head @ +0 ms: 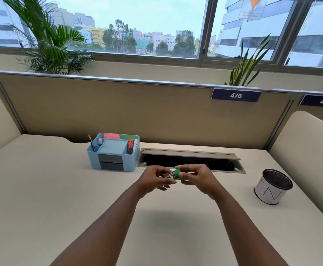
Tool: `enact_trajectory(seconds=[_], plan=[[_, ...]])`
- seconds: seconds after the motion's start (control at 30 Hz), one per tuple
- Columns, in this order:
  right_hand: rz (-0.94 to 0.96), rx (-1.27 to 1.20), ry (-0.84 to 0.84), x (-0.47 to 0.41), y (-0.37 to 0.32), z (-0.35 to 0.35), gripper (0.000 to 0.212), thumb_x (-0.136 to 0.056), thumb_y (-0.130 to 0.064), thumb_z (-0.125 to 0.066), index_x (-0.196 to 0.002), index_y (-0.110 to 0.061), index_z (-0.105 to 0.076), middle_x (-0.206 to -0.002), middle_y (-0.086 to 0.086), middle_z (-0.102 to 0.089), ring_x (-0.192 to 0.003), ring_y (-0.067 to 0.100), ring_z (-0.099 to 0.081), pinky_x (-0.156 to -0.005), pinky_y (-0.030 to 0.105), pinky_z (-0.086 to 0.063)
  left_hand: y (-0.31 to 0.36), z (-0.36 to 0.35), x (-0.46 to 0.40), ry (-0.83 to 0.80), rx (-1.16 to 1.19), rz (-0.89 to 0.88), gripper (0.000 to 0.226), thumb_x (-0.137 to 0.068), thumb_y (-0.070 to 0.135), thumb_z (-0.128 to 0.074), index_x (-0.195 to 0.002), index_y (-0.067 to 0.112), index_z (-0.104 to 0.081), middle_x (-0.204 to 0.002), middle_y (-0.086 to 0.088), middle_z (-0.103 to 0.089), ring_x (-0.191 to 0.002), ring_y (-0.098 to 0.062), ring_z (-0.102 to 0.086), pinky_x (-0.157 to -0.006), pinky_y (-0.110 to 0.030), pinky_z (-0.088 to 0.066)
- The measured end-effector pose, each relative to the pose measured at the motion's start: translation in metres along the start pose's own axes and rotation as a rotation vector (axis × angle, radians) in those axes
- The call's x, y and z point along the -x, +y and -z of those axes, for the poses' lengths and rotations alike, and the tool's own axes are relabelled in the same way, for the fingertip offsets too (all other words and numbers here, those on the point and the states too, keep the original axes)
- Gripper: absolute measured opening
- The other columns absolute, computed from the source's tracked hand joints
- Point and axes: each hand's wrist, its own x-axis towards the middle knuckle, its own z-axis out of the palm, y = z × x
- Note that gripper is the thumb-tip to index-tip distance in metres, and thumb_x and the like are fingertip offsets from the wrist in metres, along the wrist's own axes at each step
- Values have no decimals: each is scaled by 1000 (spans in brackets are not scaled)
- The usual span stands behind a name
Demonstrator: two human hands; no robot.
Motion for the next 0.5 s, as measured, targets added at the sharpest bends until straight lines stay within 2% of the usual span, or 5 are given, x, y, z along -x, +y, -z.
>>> enact_trajectory(seconds=[0.1, 0.2, 0.37, 0.43, 0.5], plan=[[9, 25, 41, -9, 2, -13, 22, -80, -1, -63, -102, 1, -65, -84, 15, -68, -61, 11, -67, -58, 15, -57, -2, 12, 0, 28, -34, -11, 27, -72, 4, -73, -98, 2, -64, -74, -2, -65, -51, -2, -65, -51, -13, -54], [17, -12, 59, -13, 5, -21, 20, -80, -1, -64, -99, -1, -67, -79, 13, -68, -56, 7, -67, -56, 15, -56, -4, 18, 0, 49, -51, -32, 28, -72, 3, -73, -98, -1, -64, -74, -2, -64, -51, -3, -64, -51, -13, -54], [2, 27, 41, -16, 7, -26, 20, -79, -5, -66, -99, -4, -67, -82, 10, -68, -64, 7, -66, -57, 16, -56, -12, 20, 2, 59, -14, -42, 28, -72, 4, -73, -98, -2, -65, -76, -2, -65, -57, -5, -66, -56, -15, -56], [-32, 54, 3, -19, 7, -28, 21, -77, -4, -68, -98, -2, -67, -83, 11, -67, -69, 13, -65, -59, 17, -57, -18, 20, 5, 39, -18, -15, 28, -72, 5, -73, -99, 0, -65, -80, -6, -67, -68, -9, -66, -64, -22, -56], [-50, 73, -15, -24, 7, -34, 22, -77, -3, -68, -99, 0, -67, -81, 9, -66, -70, 18, -65, -60, 16, -57, -25, 26, 6, 39, -20, 18, 36, -72, 8, -74, -105, 3, -63, -96, -13, -68, -83, -17, -64, -72, -25, -53]])
